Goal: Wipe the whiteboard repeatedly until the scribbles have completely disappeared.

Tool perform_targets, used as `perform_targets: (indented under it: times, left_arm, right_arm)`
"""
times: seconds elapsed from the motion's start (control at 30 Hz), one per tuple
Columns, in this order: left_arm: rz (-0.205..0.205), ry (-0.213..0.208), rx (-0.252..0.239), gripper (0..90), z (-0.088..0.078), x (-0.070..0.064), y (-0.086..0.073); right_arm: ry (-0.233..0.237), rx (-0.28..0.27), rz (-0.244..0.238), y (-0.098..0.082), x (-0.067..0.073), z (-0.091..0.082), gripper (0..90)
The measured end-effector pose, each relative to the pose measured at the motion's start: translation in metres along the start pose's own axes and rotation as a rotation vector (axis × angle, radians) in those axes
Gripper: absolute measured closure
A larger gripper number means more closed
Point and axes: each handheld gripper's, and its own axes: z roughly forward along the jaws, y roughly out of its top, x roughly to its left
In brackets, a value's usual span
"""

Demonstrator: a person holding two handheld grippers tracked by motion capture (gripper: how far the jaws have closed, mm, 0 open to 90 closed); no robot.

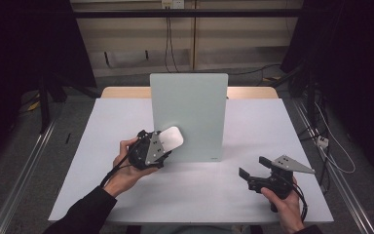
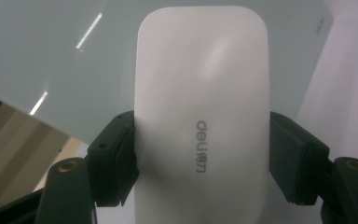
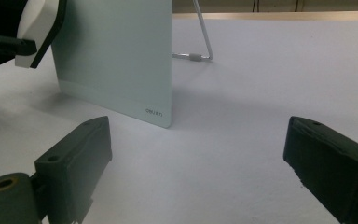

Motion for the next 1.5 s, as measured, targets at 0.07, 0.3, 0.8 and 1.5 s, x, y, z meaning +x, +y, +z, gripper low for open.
perform_targets:
  times: [0.07,0.3,0.8,1.5]
  left_arm:
    - [0.008,-0.026,0.012,31.2,0.004,-0.009,-0.004]
    - [0.013,-0.092,0.042,31.1,0.012,-0.022,-0.008]
    - [-0.111,-0.029,-0.02,31.1,-0.004,0.001,-0.008]
    - [-0.237,-0.125,-0.06,31.1,-0.021,0.01,-0.01]
  right_arm:
    - [0.001,0.0,-0.001,0.0,0.0,0.0,8.0]
    - [0.0,-0.001,0.0,0.0,0.0,0.0,8.0]
    - [-0.002,0.002,0.002,0.001,0.0,0.002,8.0]
    - [0.004,0.001,0.0,0.001,0.001,0.002,8.0]
